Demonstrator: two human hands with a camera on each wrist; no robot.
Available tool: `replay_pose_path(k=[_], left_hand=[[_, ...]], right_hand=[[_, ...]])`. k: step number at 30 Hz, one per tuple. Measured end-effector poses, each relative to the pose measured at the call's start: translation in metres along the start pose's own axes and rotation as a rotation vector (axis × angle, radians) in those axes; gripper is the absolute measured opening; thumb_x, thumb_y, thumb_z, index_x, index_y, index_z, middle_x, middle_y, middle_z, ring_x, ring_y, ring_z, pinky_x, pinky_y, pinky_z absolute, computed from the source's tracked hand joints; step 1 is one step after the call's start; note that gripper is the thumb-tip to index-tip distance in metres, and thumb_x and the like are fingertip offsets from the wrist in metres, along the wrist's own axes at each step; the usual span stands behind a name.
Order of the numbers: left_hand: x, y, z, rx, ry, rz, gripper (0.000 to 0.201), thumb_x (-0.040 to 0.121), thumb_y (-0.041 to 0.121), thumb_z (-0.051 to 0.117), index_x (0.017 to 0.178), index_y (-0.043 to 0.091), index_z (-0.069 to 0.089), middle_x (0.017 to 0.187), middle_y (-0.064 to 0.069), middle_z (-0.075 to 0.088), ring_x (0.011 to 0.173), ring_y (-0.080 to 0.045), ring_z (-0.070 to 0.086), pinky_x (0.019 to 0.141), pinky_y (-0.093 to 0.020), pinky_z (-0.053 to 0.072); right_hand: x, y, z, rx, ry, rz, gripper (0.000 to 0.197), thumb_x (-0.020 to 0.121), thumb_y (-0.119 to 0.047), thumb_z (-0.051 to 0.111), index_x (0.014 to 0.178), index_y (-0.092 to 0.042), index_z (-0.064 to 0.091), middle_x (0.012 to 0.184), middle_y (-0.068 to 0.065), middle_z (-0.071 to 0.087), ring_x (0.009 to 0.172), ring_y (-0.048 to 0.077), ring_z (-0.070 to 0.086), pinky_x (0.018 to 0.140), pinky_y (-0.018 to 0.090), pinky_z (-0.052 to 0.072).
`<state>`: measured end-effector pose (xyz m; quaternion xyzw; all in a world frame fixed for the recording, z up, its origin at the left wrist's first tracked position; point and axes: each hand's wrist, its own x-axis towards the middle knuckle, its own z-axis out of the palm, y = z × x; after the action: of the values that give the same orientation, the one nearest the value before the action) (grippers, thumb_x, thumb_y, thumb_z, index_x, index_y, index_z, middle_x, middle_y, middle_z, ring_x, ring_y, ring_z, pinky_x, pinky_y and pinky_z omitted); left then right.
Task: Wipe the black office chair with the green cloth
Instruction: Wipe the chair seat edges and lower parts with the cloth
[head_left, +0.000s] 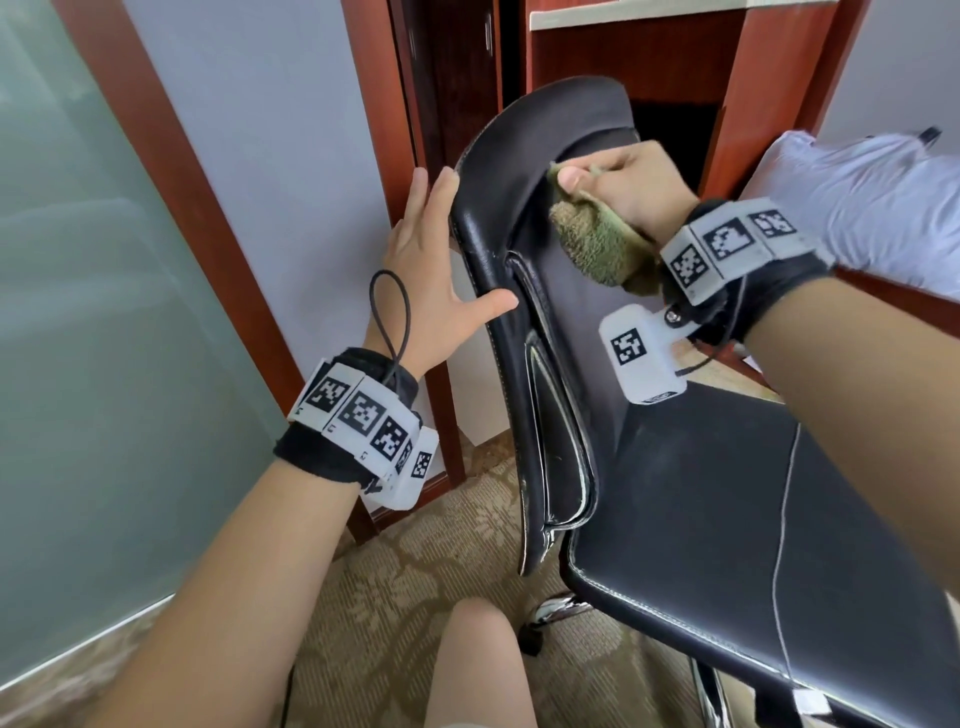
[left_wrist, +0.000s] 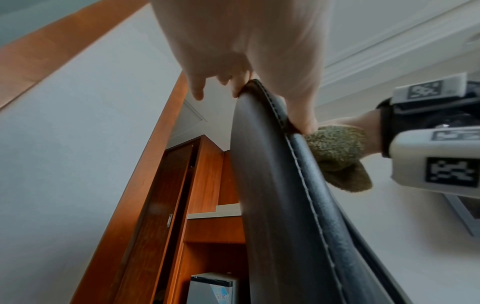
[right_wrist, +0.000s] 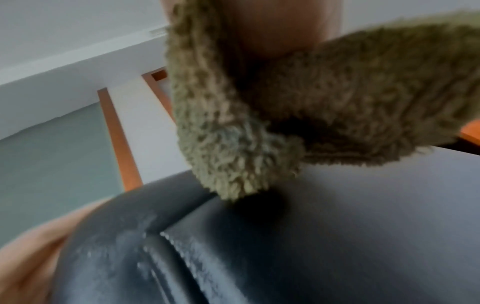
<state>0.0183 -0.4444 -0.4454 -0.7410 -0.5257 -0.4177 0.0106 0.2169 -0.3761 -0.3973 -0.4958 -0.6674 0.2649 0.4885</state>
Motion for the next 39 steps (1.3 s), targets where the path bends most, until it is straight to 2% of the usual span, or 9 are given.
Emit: replay_pose_path(k=[4, 8, 11, 20, 26, 29, 31, 36, 39], left_hand=[[-0.001, -0.003, 0.001, -0.049, 0.003, 0.000, 0.109, 0.070, 0.032, 0.081, 0.151, 0.015, 0.011, 0.159, -0.007, 0.002, 0.145, -0.014, 0.007, 0.108, -0.017, 0.009], [-0.001, -0.003, 0.004, -0.084, 0.014, 0.024, 0.109, 0.069, 0.028, 0.083, 0.150, 0.011, 0.011, 0.158, -0.011, 0.004, 0.145, -0.018, 0.009, 0.111, -0.021, 0.012], [-0.002, -0.005, 0.005, -0.109, 0.022, 0.027, 0.109, 0.069, 0.025, 0.083, 0.150, 0.008, 0.011, 0.158, -0.012, 0.004, 0.146, -0.020, 0.007, 0.112, -0.021, 0.011], [-0.004, -0.001, 0.004, -0.087, 0.029, 0.021, 0.108, 0.069, 0.023, 0.083, 0.149, 0.005, 0.012, 0.157, -0.016, 0.005, 0.146, -0.021, 0.005, 0.112, -0.020, 0.009], [-0.002, 0.006, -0.001, -0.002, -0.007, 0.002, 0.110, 0.070, 0.032, 0.081, 0.151, 0.013, 0.009, 0.159, -0.010, 0.002, 0.145, -0.019, 0.009, 0.113, -0.026, 0.010], [-0.002, 0.006, -0.001, -0.003, -0.014, -0.011, 0.110, 0.070, 0.033, 0.081, 0.151, 0.015, 0.009, 0.159, -0.008, 0.002, 0.145, -0.019, 0.010, 0.113, -0.027, 0.011], [-0.003, 0.006, -0.001, 0.002, -0.017, -0.014, 0.111, 0.069, 0.033, 0.082, 0.151, 0.015, 0.009, 0.159, -0.008, 0.002, 0.145, -0.018, 0.010, 0.114, -0.028, 0.012], [-0.003, 0.003, -0.001, -0.012, -0.019, -0.018, 0.112, 0.069, 0.031, 0.082, 0.151, 0.013, 0.008, 0.159, -0.008, 0.000, 0.145, -0.017, 0.007, 0.108, -0.019, 0.009], [-0.005, 0.001, -0.001, -0.036, -0.020, -0.019, 0.113, 0.069, 0.029, 0.082, 0.151, 0.012, 0.007, 0.159, -0.010, 0.000, 0.145, -0.016, 0.004, 0.108, -0.017, 0.006]], right_hand=[[0.008, -0.006, 0.018, -0.214, -0.033, 0.001, 0.027, 0.086, -0.027, 0.064, 0.060, -0.024, 0.062, 0.051, -0.015, 0.057, 0.062, 0.000, 0.053, 0.070, 0.018, 0.043], [0.001, -0.009, 0.015, -0.172, -0.105, -0.048, 0.035, 0.090, -0.014, 0.056, 0.056, -0.016, 0.057, 0.038, -0.017, 0.051, 0.045, -0.009, 0.048, 0.054, 0.006, 0.036], [-0.013, -0.006, 0.020, -0.055, -0.171, -0.127, 0.028, 0.087, 0.001, 0.049, 0.061, 0.001, 0.059, 0.062, 0.005, 0.056, 0.058, 0.001, 0.049, 0.060, 0.013, 0.040], [-0.055, -0.009, 0.030, 0.058, -0.265, -0.220, 0.027, 0.091, 0.007, 0.046, 0.068, -0.003, 0.058, 0.097, 0.032, 0.063, 0.076, 0.004, 0.055, 0.070, 0.009, 0.043], [-0.059, -0.007, 0.004, 0.081, -0.468, -0.173, 0.022, 0.094, 0.001, 0.049, 0.103, -0.010, 0.065, 0.079, -0.015, 0.070, 0.073, -0.009, 0.061, 0.073, 0.008, 0.044], [-0.050, 0.006, 0.002, 0.253, -0.149, -0.103, 0.022, 0.094, -0.002, 0.047, 0.100, 0.001, 0.068, 0.067, -0.015, 0.069, 0.070, -0.002, 0.062, 0.072, 0.017, 0.049], [-0.040, 0.005, 0.007, 0.102, -0.010, -0.146, 0.022, 0.090, -0.015, 0.051, 0.088, -0.018, 0.073, 0.071, -0.017, 0.068, 0.077, -0.001, 0.062, 0.082, 0.022, 0.049], [-0.035, -0.008, 0.027, -0.081, -0.086, -0.170, 0.032, 0.091, -0.013, 0.053, 0.062, -0.025, 0.062, 0.063, -0.016, 0.057, 0.068, -0.001, 0.054, 0.076, 0.018, 0.041], [-0.051, -0.002, 0.031, -0.078, -0.121, -0.249, 0.021, 0.092, -0.007, 0.053, 0.083, -0.010, 0.072, 0.068, -0.018, 0.051, 0.070, -0.007, 0.051, 0.079, 0.014, 0.040]])
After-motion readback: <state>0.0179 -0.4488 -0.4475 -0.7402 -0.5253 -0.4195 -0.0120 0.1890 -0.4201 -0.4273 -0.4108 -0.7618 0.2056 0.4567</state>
